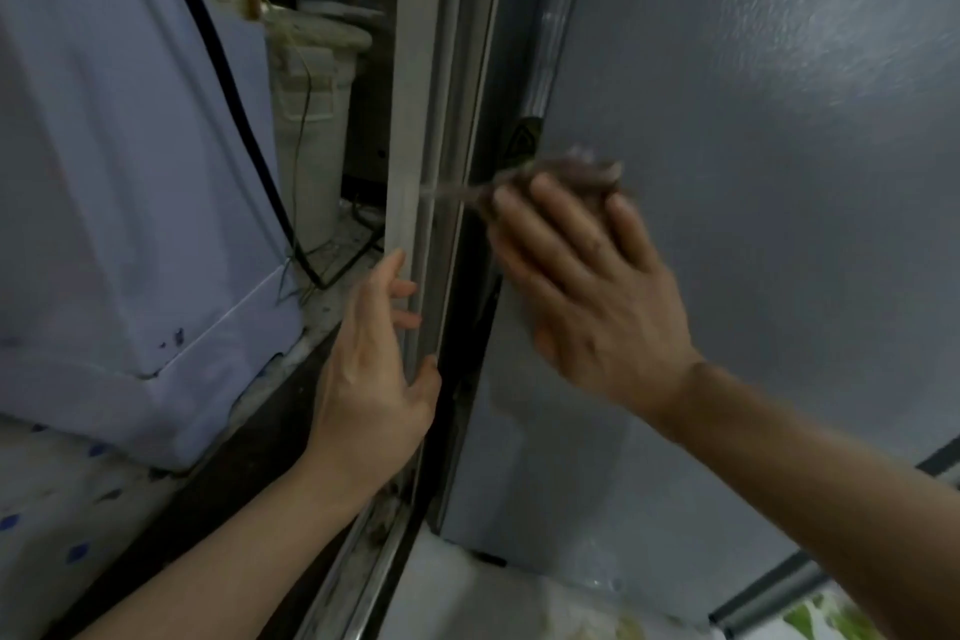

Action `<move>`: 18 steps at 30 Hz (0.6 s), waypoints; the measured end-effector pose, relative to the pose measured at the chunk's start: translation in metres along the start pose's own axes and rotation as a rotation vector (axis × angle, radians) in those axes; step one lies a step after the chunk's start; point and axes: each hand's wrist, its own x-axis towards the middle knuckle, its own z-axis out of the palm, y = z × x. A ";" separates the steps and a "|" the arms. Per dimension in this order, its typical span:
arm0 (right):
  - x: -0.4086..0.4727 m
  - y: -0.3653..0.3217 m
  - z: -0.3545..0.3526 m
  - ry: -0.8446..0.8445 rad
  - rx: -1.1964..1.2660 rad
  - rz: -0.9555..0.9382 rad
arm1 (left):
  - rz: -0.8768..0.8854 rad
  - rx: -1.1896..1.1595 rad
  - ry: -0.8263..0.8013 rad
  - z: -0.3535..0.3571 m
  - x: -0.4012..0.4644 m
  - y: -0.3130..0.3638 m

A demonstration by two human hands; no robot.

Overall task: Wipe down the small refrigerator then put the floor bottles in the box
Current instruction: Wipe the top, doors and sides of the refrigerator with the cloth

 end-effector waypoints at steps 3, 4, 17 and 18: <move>-0.033 -0.032 0.016 -0.144 -0.026 -0.149 | -0.044 0.009 -0.019 0.002 -0.007 -0.006; -0.041 -0.042 0.021 -0.183 -0.035 -0.171 | -0.055 0.017 -0.024 0.002 -0.009 -0.008; -0.089 -0.023 0.009 -0.248 -0.008 -0.243 | -0.024 0.116 -0.107 0.018 -0.004 0.007; -0.086 -0.009 0.003 -0.180 0.019 -0.182 | -0.051 0.114 -0.105 0.022 -0.002 0.011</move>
